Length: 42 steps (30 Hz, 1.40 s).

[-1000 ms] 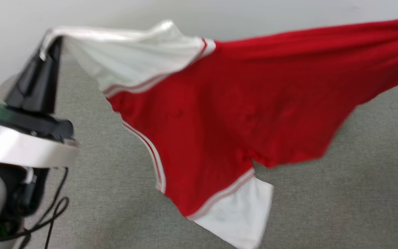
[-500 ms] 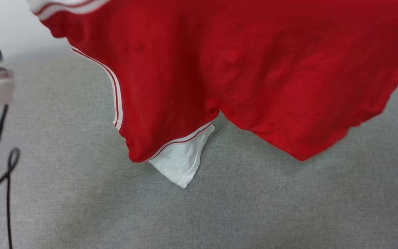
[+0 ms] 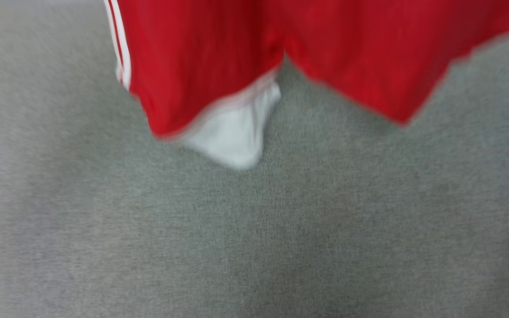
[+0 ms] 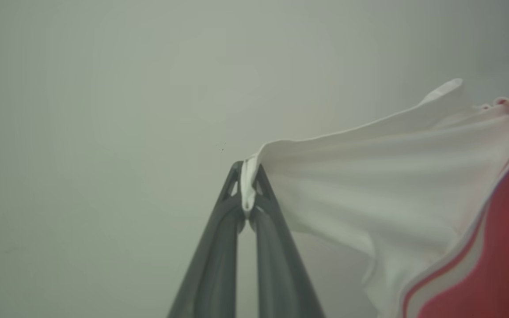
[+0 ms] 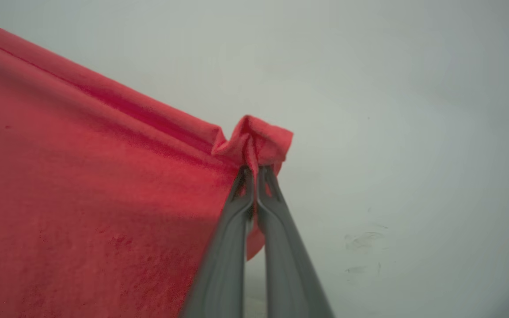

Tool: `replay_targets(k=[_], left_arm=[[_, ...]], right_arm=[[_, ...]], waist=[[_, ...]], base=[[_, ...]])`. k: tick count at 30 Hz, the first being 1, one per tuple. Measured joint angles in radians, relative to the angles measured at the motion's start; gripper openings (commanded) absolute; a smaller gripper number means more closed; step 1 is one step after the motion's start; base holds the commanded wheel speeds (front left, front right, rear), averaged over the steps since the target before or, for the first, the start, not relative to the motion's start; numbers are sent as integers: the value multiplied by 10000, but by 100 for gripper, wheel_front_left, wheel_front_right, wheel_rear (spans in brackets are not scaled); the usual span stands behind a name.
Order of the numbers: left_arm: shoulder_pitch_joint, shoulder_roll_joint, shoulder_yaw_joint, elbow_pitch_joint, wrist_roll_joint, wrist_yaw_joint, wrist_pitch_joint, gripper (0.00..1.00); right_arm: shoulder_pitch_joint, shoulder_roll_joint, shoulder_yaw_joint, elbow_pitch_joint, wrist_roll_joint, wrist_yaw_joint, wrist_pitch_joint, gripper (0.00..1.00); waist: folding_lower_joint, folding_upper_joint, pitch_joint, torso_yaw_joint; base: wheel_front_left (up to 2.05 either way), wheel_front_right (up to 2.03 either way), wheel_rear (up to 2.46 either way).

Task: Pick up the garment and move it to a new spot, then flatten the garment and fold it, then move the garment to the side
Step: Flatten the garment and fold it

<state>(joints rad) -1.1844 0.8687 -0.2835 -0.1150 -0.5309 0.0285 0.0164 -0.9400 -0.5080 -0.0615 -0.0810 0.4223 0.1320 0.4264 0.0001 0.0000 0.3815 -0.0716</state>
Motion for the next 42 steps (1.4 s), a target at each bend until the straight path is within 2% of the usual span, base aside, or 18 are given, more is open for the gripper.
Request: replay_targets(k=[4, 7, 10, 15, 19, 26, 29, 34, 42], left_arm=[[-2019, -265, -476, 1390, 445, -744, 121, 0], [-3636, -750, -683, 2661, 577, -999, 117, 0], [-5205, -1037, -1057, 3958, 1175, -1252, -219, 0], [-7193, -1718, -1546, 6098, 1881, -1392, -1097, 0], [-7891, -2245, -1647, 7419, 2040, -1342, -1827, 0], [-7035, -2847, -1705, 8644, 1877, -1306, -2681, 0], [-6135, -3158, -1611, 8748, 1674, -1258, -2761, 0], [-4287, -3432, -1147, 7774, 1490, -1250, -2794, 0], [-418, -3848, -502, 6050, 1482, -1283, -2794, 0]], right_arm=[[-1353, 184, 130, 1089, -529, 2, -468, 0], [-2617, 384, 198, 2029, -1014, 10, -859, 0], [-3913, 566, 244, 3003, -1643, 17, -1490, 0], [-5660, 1034, 130, 4732, -2734, 19, -2683, 0], [-6558, 1246, 222, 5921, -3448, 33, -3555, 0], [-6706, 1549, 410, 7603, -4010, 15, -4780, 0], [-6574, 1835, -17, 8040, -3967, 6, -5379, 0], [-5633, 2209, -79, 8573, -4096, 0, -6205, 0], [-3805, 2385, 242, 8905, -3687, -4, -6709, 0]], waist=[[0, 0, 813, -53], [1, 0, 1429, -87], [2, -1, 2039, -111], [2, -1, 2896, -119], [2, 0, 3375, -23], [1, 0, 3592, 384], [1, -1, 3543, 548], [1, 0, 3322, 728], [-1, -1, 2438, 969]], base=[[0, 0, 0], [0, 0, 0], [0, 0, 0], [0, 0, 0], [0, 0, 0], [0, 0, 0], [0, 0, 0], [0, 0, 0], [0, 0, 0]])
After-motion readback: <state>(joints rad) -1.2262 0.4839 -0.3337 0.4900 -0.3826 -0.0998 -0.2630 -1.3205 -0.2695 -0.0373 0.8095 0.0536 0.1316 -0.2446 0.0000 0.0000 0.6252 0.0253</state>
